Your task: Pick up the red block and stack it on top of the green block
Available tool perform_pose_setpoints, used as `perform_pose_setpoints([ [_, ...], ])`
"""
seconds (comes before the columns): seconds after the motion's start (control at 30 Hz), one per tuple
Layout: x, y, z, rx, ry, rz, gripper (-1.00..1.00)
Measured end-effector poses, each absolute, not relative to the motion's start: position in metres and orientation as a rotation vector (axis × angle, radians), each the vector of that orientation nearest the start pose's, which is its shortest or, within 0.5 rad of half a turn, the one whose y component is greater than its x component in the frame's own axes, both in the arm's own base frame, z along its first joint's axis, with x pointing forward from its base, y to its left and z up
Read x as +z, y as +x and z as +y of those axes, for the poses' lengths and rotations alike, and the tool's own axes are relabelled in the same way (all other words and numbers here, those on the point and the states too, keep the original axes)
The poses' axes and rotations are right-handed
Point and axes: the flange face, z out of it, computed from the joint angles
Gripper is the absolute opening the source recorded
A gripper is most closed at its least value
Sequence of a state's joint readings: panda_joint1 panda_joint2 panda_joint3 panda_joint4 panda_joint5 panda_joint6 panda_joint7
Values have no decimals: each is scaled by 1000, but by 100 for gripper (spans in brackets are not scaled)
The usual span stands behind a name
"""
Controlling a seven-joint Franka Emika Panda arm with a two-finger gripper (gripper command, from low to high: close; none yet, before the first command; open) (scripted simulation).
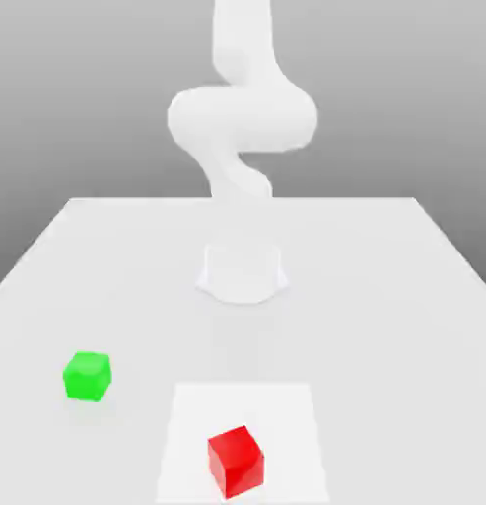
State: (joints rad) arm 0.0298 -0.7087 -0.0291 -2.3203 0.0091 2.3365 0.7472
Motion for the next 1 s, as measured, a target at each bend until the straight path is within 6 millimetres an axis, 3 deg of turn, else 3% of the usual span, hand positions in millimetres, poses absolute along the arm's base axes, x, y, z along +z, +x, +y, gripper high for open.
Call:
perform_pose_setpoints([
  [0.2,563,447,-5,-708,-2678,880,0],
  [0.43,428,486,-2,-446,-2850,748,0],
  [0.6,330,489,-1,-256,-2964,643,0],
  [0.77,237,473,-6,-63,-3071,532,0],
  [0.97,155,465,-8,-2,-3103,493,0],
  [1.0,148,465,-8,-1,-3103,494,-100],
])
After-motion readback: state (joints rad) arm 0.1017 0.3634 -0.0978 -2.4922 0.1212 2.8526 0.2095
